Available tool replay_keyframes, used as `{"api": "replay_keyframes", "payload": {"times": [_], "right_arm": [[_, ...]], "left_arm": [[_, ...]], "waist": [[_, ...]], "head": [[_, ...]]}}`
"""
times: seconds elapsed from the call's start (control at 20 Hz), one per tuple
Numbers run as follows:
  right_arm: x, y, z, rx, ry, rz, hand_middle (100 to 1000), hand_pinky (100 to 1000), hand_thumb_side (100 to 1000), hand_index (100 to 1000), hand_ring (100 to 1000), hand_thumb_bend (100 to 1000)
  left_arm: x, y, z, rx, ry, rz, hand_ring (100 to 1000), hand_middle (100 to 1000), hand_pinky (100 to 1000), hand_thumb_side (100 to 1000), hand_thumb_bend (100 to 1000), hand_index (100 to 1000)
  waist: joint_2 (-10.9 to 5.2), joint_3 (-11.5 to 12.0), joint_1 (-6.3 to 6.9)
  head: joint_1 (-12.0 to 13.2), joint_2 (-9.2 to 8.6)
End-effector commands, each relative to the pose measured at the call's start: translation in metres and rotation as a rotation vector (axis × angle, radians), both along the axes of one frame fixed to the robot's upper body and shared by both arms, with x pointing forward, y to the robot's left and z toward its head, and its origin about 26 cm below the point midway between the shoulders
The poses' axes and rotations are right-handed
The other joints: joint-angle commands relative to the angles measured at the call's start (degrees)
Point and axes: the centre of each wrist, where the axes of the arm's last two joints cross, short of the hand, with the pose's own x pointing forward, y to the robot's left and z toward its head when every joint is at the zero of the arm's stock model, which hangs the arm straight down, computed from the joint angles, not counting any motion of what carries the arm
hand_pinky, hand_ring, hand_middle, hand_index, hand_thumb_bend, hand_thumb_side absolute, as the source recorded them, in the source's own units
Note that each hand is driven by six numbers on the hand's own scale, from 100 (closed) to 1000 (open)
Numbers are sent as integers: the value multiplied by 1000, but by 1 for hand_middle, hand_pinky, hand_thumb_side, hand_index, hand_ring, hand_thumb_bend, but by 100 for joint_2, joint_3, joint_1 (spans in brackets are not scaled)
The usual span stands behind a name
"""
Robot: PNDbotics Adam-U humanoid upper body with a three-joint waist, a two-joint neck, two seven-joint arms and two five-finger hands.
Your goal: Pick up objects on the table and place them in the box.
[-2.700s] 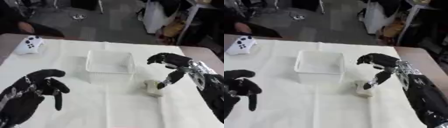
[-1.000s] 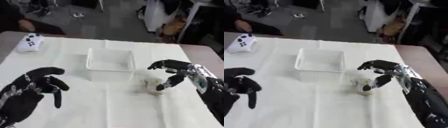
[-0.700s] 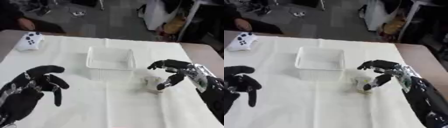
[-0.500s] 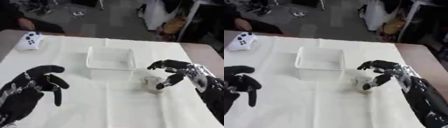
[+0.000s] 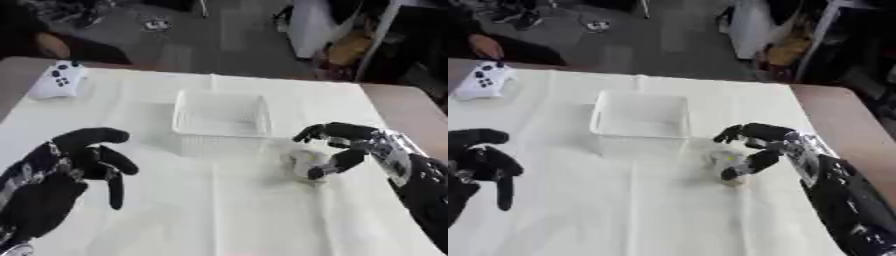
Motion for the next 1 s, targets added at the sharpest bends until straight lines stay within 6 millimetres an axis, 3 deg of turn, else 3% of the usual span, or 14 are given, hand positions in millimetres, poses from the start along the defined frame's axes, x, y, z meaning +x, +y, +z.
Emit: {"api": "replay_keyframes", "payload": {"times": [0.05, 0.5, 1.0], "right_arm": [[0, -5, 9, -25, -21, -2, 841, 925, 968, 943, 851, 845], [-5, -16, 5, -44, -36, -28, 864, 955, 978, 963, 876, 846], [-4, -3, -14, -67, -72, -154, 864, 959, 904, 969, 894, 746]], "left_arm": [[-2, 0, 8, 10, -29, -10, 714, 848, 357, 921, 526, 924], [-2, 0, 7, 16, -25, -11, 714, 848, 357, 926, 522, 924], [-2, -1, 7, 17, -24, -13, 715, 850, 357, 930, 521, 925]], "waist": [[-91, 3, 28], [-103, -2, 18], [-66, -19, 44]], "head": [[-8, -7], [71, -26], [95, -146]]}}
